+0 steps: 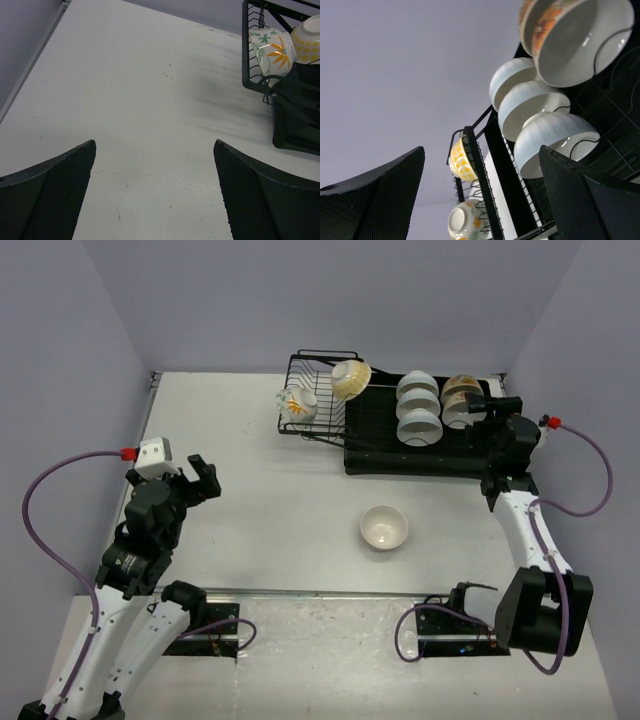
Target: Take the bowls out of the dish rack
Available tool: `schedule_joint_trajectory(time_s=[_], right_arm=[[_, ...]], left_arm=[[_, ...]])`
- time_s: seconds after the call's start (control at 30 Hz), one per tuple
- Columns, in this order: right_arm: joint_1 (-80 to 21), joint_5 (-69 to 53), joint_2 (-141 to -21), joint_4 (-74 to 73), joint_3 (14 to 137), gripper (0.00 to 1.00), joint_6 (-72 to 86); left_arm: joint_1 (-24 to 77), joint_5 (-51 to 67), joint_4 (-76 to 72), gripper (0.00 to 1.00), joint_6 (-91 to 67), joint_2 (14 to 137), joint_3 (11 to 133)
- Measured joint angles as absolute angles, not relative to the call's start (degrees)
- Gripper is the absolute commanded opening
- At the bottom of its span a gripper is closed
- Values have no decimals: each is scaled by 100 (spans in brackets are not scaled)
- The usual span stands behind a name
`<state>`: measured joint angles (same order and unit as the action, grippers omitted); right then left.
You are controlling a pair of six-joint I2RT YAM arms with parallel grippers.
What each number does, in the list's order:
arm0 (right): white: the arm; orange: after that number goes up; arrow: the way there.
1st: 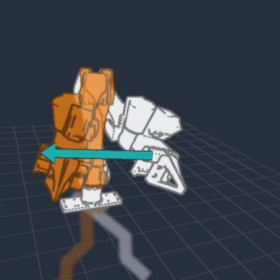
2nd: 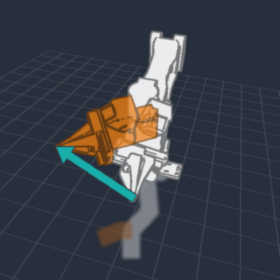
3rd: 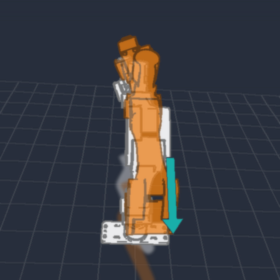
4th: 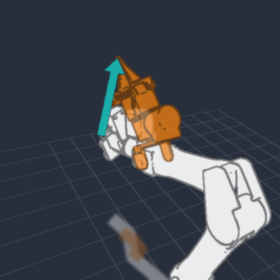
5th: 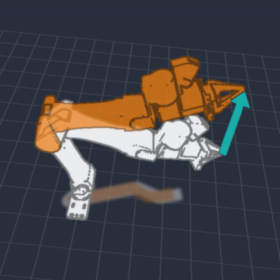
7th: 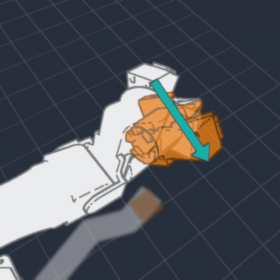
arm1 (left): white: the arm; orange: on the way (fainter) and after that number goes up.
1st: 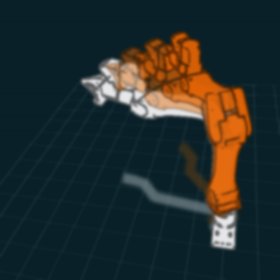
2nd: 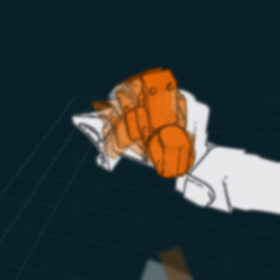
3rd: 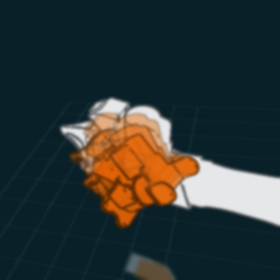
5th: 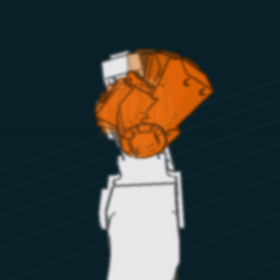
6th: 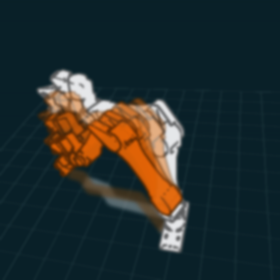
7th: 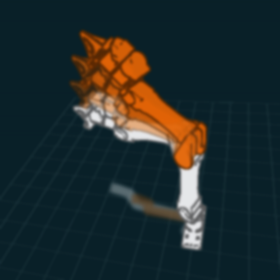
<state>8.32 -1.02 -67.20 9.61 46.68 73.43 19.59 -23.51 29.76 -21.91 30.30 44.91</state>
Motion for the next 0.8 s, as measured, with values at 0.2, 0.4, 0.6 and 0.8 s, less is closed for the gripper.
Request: schedule_joint_trajectory(time_s=[0.2, 0.4, 0.6, 0.8], right_arm=[[1031, -644, -7741, 1664, 4493, 92, 8156], [1253, -749, -8407, 1916, 4737, 81, 8228], [1323, -735, -8919, 2062, 5242, 65, 8093], [1369, -777, -9590, 2436, 5524, 53, 8075]], left_arm=[[1959, -2274, 2976, 100, -2191, 3030, 4491], [1959, -2246, 2974, 100, -2191, 3030, 4491], [1966, -2163, 2971, 100, -2191, 3030, 4491], [1966, -2163, 2971, 100, -2191, 3030, 4491]])
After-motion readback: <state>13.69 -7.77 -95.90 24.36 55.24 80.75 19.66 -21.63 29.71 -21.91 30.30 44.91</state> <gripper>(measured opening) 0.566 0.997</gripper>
